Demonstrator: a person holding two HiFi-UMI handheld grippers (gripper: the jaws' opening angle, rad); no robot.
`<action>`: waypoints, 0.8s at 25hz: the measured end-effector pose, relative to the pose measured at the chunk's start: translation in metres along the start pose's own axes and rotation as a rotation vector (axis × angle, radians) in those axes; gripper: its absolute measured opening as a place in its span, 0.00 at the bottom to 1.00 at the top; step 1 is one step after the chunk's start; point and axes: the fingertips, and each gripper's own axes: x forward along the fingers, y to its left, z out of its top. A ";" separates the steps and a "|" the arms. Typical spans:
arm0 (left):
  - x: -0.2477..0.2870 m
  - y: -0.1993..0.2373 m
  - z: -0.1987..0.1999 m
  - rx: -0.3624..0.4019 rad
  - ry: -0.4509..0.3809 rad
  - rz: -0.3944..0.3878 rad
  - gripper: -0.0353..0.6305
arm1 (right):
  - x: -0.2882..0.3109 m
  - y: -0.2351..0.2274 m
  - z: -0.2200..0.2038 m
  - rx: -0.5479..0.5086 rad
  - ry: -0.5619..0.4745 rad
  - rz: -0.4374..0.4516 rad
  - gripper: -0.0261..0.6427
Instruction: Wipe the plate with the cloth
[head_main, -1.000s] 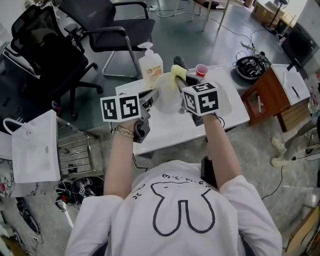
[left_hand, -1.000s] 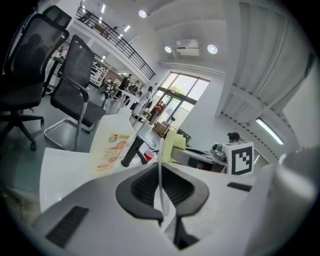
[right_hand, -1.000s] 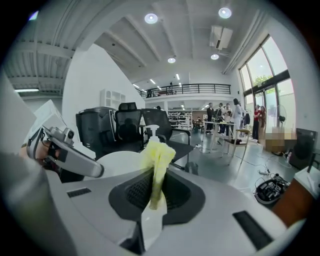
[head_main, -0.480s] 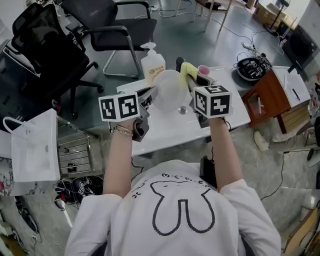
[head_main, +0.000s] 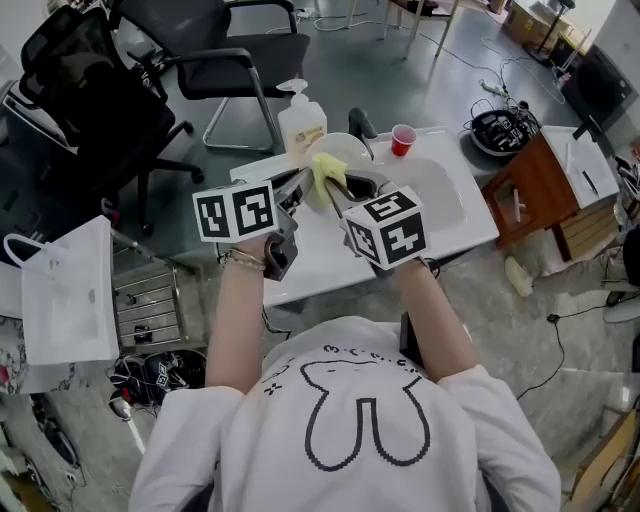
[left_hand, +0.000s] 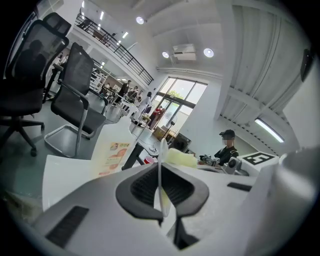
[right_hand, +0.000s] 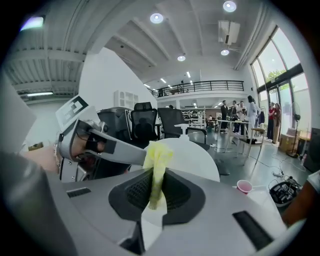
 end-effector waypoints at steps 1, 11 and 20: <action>0.000 -0.002 0.000 -0.001 0.001 -0.003 0.08 | 0.002 0.002 -0.002 -0.008 0.011 0.000 0.11; 0.001 -0.010 -0.005 0.004 0.007 -0.027 0.08 | -0.006 -0.034 -0.015 0.002 0.045 -0.105 0.11; -0.002 -0.016 0.000 0.014 -0.001 -0.040 0.08 | -0.022 -0.082 -0.023 0.055 0.060 -0.218 0.11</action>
